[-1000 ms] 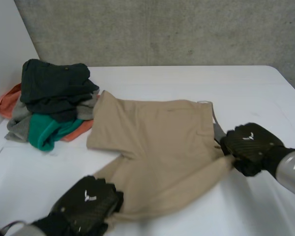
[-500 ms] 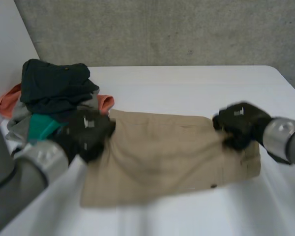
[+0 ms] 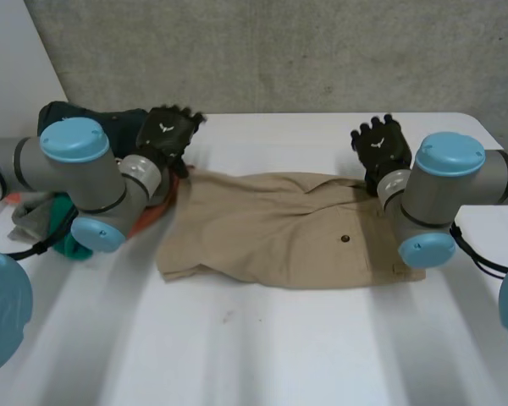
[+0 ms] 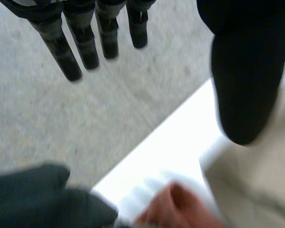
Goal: Fold the laundry.
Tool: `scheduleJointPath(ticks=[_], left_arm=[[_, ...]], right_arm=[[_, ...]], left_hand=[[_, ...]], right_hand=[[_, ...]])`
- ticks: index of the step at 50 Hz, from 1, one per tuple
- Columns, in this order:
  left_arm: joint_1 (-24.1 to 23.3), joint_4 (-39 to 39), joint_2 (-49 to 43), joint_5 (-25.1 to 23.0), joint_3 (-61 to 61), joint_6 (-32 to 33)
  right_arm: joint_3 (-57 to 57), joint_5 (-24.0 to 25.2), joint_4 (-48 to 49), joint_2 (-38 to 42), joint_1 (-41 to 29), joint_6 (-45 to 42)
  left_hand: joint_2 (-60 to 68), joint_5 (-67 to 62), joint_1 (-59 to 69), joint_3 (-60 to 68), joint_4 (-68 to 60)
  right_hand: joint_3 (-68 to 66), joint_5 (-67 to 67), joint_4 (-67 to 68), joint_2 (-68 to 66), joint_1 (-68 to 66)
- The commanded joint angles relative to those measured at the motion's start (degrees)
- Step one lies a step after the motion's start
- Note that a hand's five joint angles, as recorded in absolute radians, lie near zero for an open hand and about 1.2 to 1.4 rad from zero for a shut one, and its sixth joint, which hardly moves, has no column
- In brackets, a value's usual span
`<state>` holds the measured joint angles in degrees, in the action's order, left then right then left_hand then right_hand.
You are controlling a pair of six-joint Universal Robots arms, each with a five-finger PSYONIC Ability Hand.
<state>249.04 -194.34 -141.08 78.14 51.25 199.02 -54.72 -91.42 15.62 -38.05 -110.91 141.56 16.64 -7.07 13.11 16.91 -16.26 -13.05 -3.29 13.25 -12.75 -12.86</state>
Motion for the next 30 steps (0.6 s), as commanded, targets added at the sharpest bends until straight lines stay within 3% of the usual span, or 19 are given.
scheduleJointPath(ticks=[1, 6, 10, 15, 19, 30], left_arm=[[-1.4, -3.1, 12.4, -0.2, 10.7, -3.7], [-1.3, -5.1, 24.9, -0.5, 24.6, -3.7], [-1.1, -5.8, 32.4, -1.0, 34.9, -4.0], [-0.8, -6.6, 37.6, -3.2, 45.1, -4.3], [-0.5, -8.7, 37.1, -6.2, 49.2, -3.8], [1.3, -6.4, 36.1, -5.1, 50.5, -5.7]], right_arm=[[-5.9, -1.8, -2.2, -12.9, 1.6, 9.7], [-14.7, 7.5, -14.5, -25.9, 4.9, 16.3], [-20.4, 13.0, -25.1, -31.6, 7.6, 18.6], [-26.4, 13.8, -32.2, -32.8, 10.5, 20.0], [-28.1, 13.4, -27.9, -29.7, 12.1, 19.7], [-34.7, 10.8, -21.6, -23.0, 11.4, 18.8]], left_hand=[[-6.6, 7.1, -3.1, -6.9, 6.3], [-6.6, 7.1, -3.1, -6.9, 6.3], [-6.6, 7.1, -3.1, -6.9, 6.3], [-6.6, 7.1, -3.1, -6.9, 6.3], [-6.6, 7.1, -3.1, -6.9, 6.3], [-6.6, 7.1, -3.1, -6.9, 6.3]], right_hand=[[3.0, 3.3, -3.2, 2.8, 2.9], [3.0, 3.3, -3.2, 2.8, 2.9], [3.0, 3.3, -3.2, 2.8, 2.9], [3.0, 3.3, -3.2, 2.8, 2.9], [3.0, 3.3, -3.2, 2.8, 2.9], [-0.8, -0.6, 0.6, -1.1, -1.0]])
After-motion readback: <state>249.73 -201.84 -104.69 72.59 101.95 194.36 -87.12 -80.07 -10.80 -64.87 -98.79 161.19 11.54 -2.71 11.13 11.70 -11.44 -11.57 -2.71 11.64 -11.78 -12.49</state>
